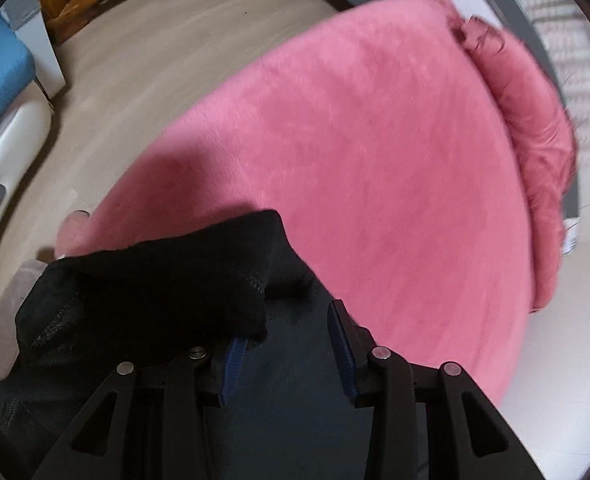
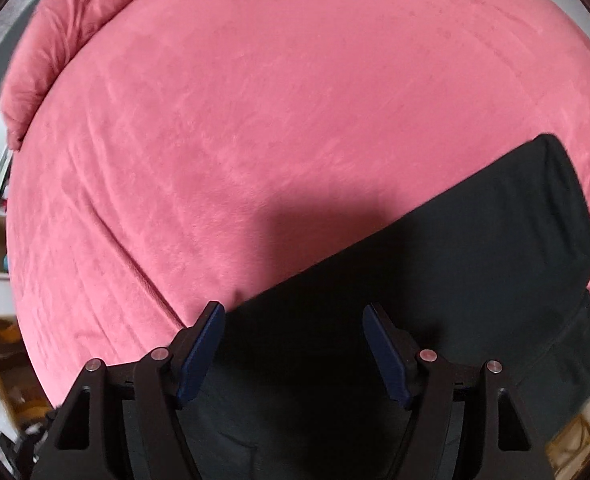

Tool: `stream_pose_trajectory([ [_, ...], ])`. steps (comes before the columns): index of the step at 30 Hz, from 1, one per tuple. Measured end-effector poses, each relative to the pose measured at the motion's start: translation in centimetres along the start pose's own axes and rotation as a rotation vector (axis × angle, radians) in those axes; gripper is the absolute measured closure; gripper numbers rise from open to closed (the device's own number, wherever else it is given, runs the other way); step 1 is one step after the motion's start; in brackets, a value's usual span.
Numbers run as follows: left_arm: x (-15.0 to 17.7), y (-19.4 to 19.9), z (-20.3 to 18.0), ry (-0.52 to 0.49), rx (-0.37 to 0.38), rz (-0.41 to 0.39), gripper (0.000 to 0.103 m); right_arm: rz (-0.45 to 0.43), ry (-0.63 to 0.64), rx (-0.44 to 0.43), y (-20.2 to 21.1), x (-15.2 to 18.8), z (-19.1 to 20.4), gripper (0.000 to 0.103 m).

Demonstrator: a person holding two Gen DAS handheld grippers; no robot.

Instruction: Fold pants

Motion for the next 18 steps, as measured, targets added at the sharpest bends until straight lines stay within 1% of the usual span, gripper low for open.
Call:
stream_pose_trajectory([
  [1,-0.1,-0.7,-0.5,0.001,-0.038,0.006,0.061,0.004,-0.015,0.005,-0.2,-0.1,0.2,0.031],
  [2,-0.1,-1.2,-0.7,0.001,-0.059,0.01,0.058,0.008,-0.029,0.016,-0.5,-0.2,0.3,0.031],
  [4,-0.2,-2.5,-1.8,-0.032,-0.115,0.03,0.043,0.013,-0.042,0.046,-1.1,-0.5,0.7,0.031],
  [5,-0.2,-2.8,-2.4,-0.051,-0.136,0.026,0.039,0.015,-0.03,0.063,-1.3,-0.5,0.9,0.031],
  [7,-0.2,-3.2,-3.3,-0.063,-0.153,0.032,0.023,0.006,0.009,0.101,-1.7,-0.3,1.7,0.03],
  [9,-0.4,-3.6,-3.8,-0.055,-0.174,0.039,0.016,-0.015,0.049,0.139,-1.8,0.4,2.3,0.037],
  [10,-0.5,-3.9,-4.0,-0.041,-0.184,0.04,0.012,-0.028,0.069,0.148,-1.9,0.6,2.5,0.043],
  [11,-0.5,-4.3,-4.1,-0.036,-0.197,0.044,0.011,-0.038,0.088,0.149,-1.9,0.9,2.7,0.049],
  [12,-0.5,-4.6,-4.6,-0.048,-0.233,0.055,0.01,-0.048,0.107,0.151,-1.8,1.2,2.7,0.053],
  [14,-0.3,-5.2,-5.5,-0.072,-0.301,0.068,0.01,-0.062,0.13,0.141,-1.6,1.8,2.4,0.065],
  [15,-0.1,-5.5,-5.9,-0.09,-0.337,0.071,0.011,-0.066,0.144,0.133,-1.5,2.0,2.3,0.067],
  [16,0.2,-5.5,-6.2,-0.097,-0.369,0.058,0.014,-0.069,0.158,0.123,-1.4,2.2,2.2,0.072],
  [17,0.4,-5.4,-6.2,-0.095,-0.381,0.044,0.017,-0.075,0.167,0.11,-1.3,2.4,2.1,0.076],
  [18,0.8,-5.4,-6.3,-0.092,-0.402,0.026,0.027,-0.081,0.171,0.092,-1.2,2.6,1.6,0.077],
])
Point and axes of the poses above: each gripper's, at about its wrist camera, not at the fingertips, and y roughly against the way its jaws point, z to its left, x to its underside, the point moved 1 cm from there along -y, roughly the way its jaws point, and after that the axes turned 9 degrees about z, right-handed, at the moved point
